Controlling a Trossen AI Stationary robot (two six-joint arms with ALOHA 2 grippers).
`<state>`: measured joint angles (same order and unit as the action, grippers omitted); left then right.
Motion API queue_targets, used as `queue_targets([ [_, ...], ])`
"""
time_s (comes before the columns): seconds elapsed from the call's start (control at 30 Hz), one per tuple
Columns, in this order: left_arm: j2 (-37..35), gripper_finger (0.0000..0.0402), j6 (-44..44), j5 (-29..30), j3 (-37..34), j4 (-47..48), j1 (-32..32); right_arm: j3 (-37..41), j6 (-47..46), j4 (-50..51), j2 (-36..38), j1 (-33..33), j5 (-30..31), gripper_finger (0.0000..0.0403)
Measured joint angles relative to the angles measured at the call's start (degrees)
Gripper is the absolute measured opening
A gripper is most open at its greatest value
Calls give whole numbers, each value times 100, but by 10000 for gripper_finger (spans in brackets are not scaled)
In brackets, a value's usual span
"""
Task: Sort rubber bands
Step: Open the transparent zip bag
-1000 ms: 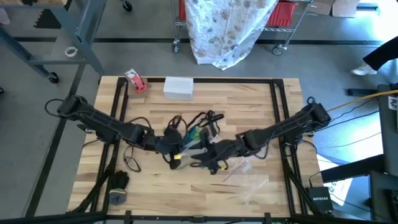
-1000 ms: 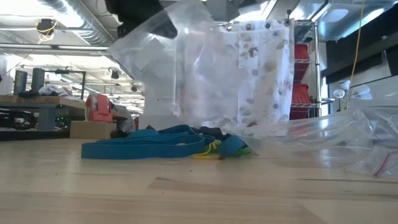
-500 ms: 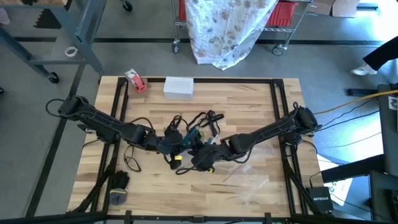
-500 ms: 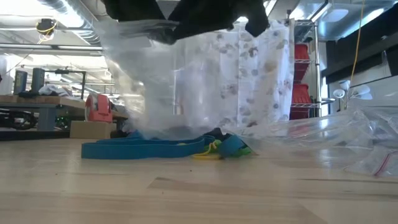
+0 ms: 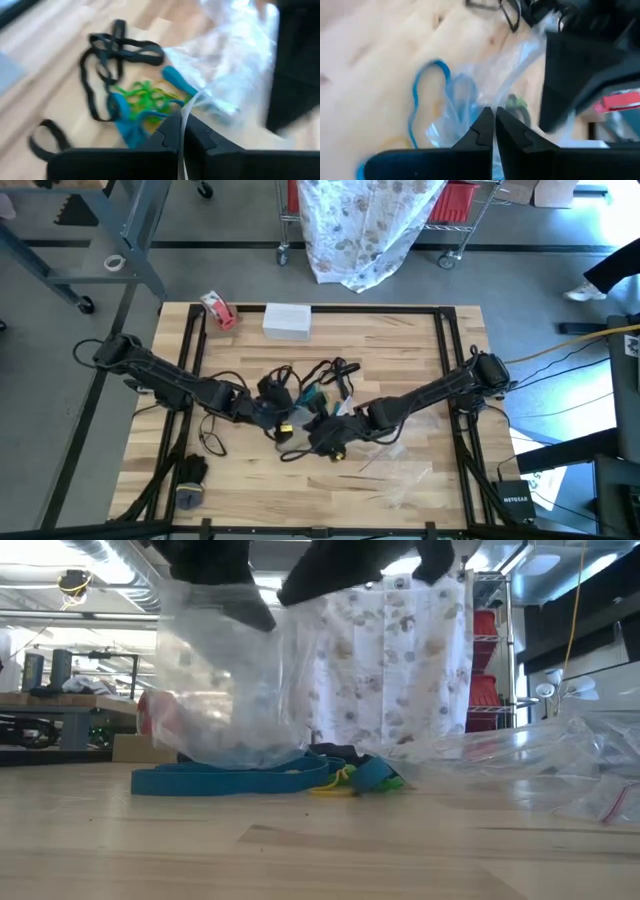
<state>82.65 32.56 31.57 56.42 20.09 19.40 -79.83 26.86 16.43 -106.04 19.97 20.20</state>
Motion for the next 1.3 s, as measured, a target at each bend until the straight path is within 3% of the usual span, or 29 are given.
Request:
queue_targets([
  [0.2,0,1,-216,982,2,23,4,-5,-869,-148,-39,-25,-336,3],
  [0.43,0,1,-468,1788,0,48,91,-2,-2198,-571,-264,-110,-399,2],
  [0.6,0,1,-803,2714,0,52,376,-13,-2925,-782,-459,-221,-256,2],
  [0.87,-2,0,-983,2851,-2,376,939,-11,-3024,-1201,-867,-227,-294,3],
  [0.97,-4,0,-252,2637,0,987,1166,2,-2833,-1343,-997,-229,-365,3],
  [1.17,-4,0,2157,2360,-2,2502,1601,-4,-2642,-1889,-1355,-277,-343,3],
  [1.3,55,0,3115,2051,-242,2418,1822,-5,-2689,-2414,-1691,-276,-491,3],
])
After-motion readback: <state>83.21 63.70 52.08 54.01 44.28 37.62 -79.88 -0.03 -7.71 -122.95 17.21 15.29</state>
